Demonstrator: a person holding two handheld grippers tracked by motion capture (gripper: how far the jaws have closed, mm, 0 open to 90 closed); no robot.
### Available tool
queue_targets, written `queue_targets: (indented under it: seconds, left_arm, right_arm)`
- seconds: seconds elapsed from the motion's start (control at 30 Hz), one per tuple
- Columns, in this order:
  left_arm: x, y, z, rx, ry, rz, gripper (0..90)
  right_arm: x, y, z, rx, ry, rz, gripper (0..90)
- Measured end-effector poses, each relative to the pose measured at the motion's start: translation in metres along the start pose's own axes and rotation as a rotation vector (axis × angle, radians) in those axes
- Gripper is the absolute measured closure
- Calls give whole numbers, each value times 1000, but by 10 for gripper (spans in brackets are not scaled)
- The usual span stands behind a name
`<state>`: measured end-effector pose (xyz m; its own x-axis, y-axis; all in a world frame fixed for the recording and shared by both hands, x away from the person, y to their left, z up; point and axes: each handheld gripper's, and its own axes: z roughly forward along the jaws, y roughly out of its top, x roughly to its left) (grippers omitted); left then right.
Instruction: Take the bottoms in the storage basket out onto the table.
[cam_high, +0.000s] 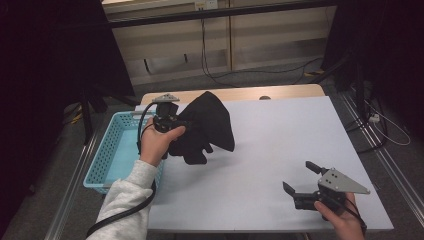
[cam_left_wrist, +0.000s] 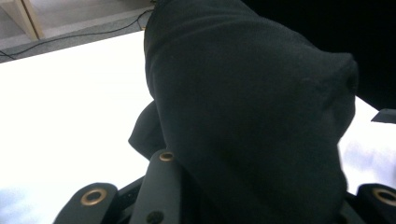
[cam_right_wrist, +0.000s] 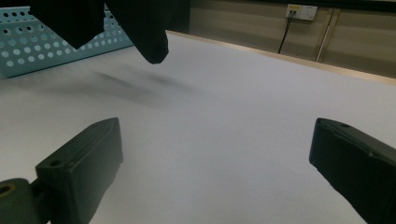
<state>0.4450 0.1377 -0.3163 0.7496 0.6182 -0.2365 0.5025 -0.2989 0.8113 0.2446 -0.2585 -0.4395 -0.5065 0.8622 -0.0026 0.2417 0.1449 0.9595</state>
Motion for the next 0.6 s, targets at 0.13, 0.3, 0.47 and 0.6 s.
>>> queue_targets:
  seconds: [0.13,0.3,0.47,0.6]
  left_arm:
    - [-4,-7,6,8,-6,12,735]
    - [-11,-15,12,15,-31,18,734]
    - [-15,-26,22,9,-63,5,734]
    - [-17,-34,31,20,-77,-8,733]
  right_arm:
    - [0,0,0,3,1,-1,19]
    - [1,0,1,3,2,-3,19]
    - [1,0,1,4,3,-2,19]
    - [1,0,1,4,3,-2,19]
